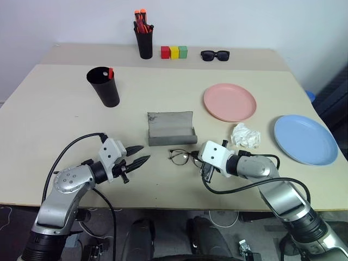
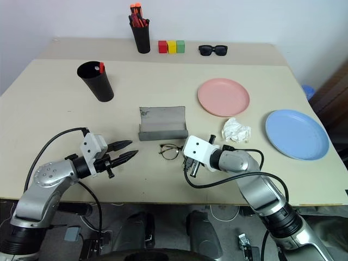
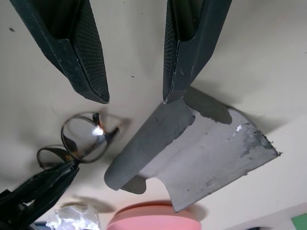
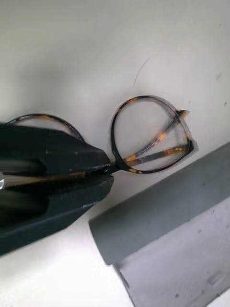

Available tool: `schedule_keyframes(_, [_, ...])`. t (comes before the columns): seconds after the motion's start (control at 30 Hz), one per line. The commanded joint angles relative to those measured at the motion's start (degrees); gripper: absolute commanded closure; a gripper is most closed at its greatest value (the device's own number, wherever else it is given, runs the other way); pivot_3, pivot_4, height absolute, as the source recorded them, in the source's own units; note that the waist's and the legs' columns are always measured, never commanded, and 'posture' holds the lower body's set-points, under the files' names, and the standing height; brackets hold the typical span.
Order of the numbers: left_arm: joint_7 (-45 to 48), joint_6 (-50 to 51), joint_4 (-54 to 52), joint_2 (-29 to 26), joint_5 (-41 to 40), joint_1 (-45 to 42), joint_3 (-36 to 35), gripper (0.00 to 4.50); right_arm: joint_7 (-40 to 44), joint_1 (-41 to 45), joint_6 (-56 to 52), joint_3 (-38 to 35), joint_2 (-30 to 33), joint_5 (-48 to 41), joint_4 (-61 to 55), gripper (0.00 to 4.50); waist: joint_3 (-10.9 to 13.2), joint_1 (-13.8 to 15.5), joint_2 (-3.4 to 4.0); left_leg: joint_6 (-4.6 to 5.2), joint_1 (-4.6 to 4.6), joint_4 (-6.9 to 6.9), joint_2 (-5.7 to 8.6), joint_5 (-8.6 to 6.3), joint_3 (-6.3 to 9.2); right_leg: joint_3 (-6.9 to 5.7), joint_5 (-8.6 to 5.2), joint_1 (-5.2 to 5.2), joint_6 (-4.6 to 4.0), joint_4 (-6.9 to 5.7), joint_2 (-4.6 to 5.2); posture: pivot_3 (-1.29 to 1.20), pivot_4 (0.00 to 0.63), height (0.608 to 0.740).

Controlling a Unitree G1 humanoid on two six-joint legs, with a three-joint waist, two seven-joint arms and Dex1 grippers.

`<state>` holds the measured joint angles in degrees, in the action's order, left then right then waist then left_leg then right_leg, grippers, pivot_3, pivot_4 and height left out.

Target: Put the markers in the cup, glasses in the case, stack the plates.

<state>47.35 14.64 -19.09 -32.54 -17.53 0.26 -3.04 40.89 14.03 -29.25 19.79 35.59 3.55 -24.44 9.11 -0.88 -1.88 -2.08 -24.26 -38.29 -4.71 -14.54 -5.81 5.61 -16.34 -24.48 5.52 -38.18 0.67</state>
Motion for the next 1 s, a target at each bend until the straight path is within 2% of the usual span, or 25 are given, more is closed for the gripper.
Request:
schedule_keyframes(0.03, [-0.32, -1.42, 0.60, 0.23, -0.43, -0.65, -0.28, 2.72, 0.56, -0.28, 0.23, 0.31, 0.51, 0.77, -0.88, 4.47, -0.01, 0.00, -0.01, 0.00, 0.00, 0.00, 0.00, 0.00, 0.00, 0.00, 0.00, 0.00, 0.00, 0.00, 0.00, 0.00, 0.150, 0.722])
schedule_keyframes(0.23, [-0.80, -3.50, 2.47, 0.41, 0.16, -0.24, -0.78, 2.72, 1.30, 1.38, 1.96, -1.14, 1.27, 1.14, -1.78, 4.47, 0.00, -0.01, -0.01, 0.00, 0.00, 0.00, 0.00, 0.00, 0.00, 0.00, 0.00, 0.00, 0.00, 0.00, 0.00, 0.00, 0.150, 0.722])
schedule_keyframes(0.33, [-1.74, -4.63, 3.47, 0.49, -0.12, 0.57, -2.15, 2.72, 3.24, 4.08, 2.80, -3.45, 1.12, -1.78, -3.39, 4.47, 0.00, -0.07, 0.00, 0.00, 0.00, 0.01, 0.00, 0.00, 0.00, 0.00, 0.00, -0.01, -0.01, 0.00, 0.00, 0.00, 0.150, 0.722])
schedule_keyframes(0.53, [-3.26, -8.08, 6.92, 0.25, 0.45, 2.21, -4.75, 2.72, 3.81, 15.21, 4.07, -3.68, -2.06, -2.91, -0.16, 4.47, 0.03, -0.28, 0.05, 0.00, 0.02, 0.07, -0.04, 0.00, -0.01, 0.00, 0.02, -0.08, 0.00, -0.03, -0.04, 0.00, 0.150, 0.722])
schedule_keyframes(0.63, [-3.66, -8.60, 7.75, 0.31, 0.27, 2.15, -5.31, 2.72, 3.63, 19.85, 6.77, -2.12, -3.92, -1.65, 4.86, 4.47, 0.02, -0.08, 0.03, 0.00, 0.01, 0.07, -0.04, 0.00, -0.06, 0.00, 0.02, -0.08, -0.01, -0.01, -0.01, 0.00, 0.150, 0.722])
schedule_keyframes(0.8, [-4.65, -8.91, 7.49, 0.50, 0.68, 1.87, -5.20, 2.72, 3.91, 29.50, 19.79, 2.68, -7.75, 3.29, 23.67, 4.47, 0.03, -0.30, 0.04, 0.00, 0.00, 0.05, -0.03, 0.00, -0.12, 0.01, 0.03, -0.09, -0.04, 0.01, 0.01, 0.00, 0.150, 0.722])
schedule_keyframes(1.0, [-6.36, -8.75, 5.75, 0.80, 0.69, 3.07, -5.83, 2.72, 4.02, 33.41, 31.91, 5.12, -11.67, 6.29, 40.71, 4.47, 0.03, -0.29, 0.05, 0.01, -0.01, 0.11, -0.04, -0.01, -0.14, 0.01, 0.05, -0.11, 0.00, 0.00, 0.00, 0.00, 0.150, 0.722])
